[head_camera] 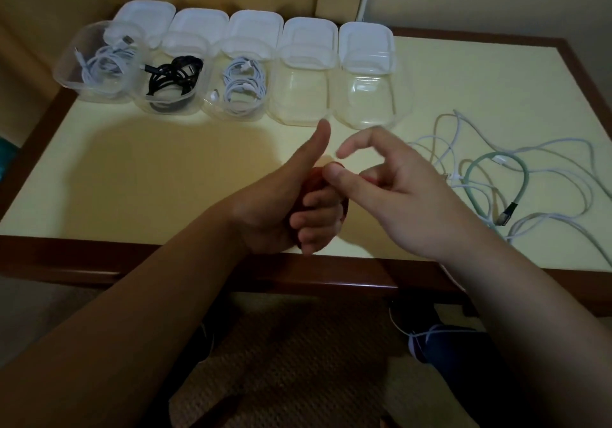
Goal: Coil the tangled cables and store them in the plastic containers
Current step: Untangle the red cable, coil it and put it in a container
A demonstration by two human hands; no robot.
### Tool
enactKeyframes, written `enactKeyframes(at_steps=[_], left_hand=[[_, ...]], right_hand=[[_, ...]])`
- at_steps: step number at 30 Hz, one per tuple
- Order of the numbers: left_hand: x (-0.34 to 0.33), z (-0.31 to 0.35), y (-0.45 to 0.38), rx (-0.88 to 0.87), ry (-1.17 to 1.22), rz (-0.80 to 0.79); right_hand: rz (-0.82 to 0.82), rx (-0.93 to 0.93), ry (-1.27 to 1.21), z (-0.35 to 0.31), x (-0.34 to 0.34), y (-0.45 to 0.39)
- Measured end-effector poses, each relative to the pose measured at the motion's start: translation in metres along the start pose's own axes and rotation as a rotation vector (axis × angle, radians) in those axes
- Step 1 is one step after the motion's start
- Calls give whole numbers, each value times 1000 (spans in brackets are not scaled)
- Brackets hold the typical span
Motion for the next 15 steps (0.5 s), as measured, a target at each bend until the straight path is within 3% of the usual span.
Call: enactKeyframes(at_steps=[3, 7, 15], left_hand=[[-14, -1, 7, -28, 139, -212], [-20, -2, 12, -9, 170, -346], [-9, -5, 2, 14, 104, -177]], right_hand=[[-147, 20, 49, -3, -15, 0], [-153, 76, 149, -7, -16, 2], [-106, 64, 147, 4, -10, 0]])
Point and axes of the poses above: each hand's wrist, its own y-axis away from the middle knuckle, its own x-axis out of the back of the hand, z = x × y, the point moved 10 cm from there along -y, towards the middle knuckle, and after that the axes turned 3 degrees about y, right-handed, at the moved point
